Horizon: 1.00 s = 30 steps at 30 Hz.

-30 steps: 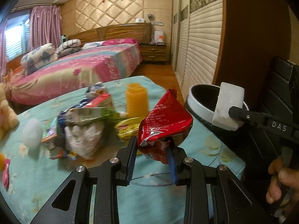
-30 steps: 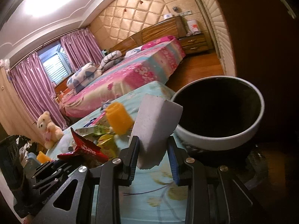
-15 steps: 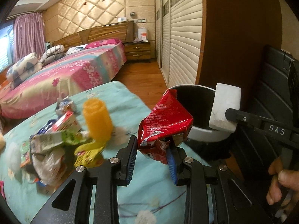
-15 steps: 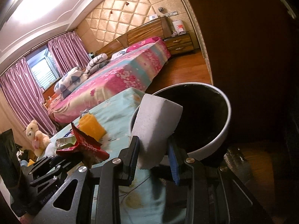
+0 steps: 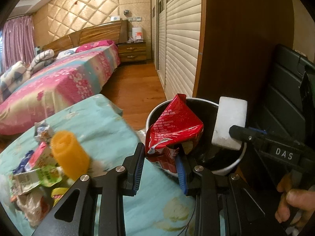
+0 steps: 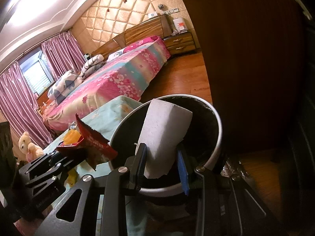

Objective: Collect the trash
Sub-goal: 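Carry the red bag and white block over the trash bin while both grippers open to drop them, then move both open grippers back over the trash on the table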

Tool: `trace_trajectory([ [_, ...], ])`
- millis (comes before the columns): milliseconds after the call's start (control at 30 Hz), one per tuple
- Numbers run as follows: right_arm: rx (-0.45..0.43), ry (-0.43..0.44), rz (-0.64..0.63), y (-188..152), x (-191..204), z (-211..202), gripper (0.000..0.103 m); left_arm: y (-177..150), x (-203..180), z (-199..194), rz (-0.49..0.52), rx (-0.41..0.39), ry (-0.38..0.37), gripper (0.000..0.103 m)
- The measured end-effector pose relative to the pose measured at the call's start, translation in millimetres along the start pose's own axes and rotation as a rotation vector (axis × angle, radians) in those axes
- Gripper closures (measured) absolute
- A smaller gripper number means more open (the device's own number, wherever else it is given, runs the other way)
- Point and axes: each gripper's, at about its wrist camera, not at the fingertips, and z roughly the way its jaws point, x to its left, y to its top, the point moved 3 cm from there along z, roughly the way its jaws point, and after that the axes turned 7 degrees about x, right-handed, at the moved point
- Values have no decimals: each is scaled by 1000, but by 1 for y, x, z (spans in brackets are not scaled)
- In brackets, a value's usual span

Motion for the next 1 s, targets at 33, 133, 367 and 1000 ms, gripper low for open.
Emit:
trace_trajectory([
  [33,3,-1,2,1,-2,1,72,2,-1,5,2,4,-2,74],
  [133,13,-8,5,2,-6,5,72,8,-5,16,7,16,-7,73],
  [367,32,-12,11,8,-9,10,72,19,-12,26,15,22,-7,73],
  [1000,-15,-11,47,6,-13,-6,26,-7,0,15,-42,23,19,37],
])
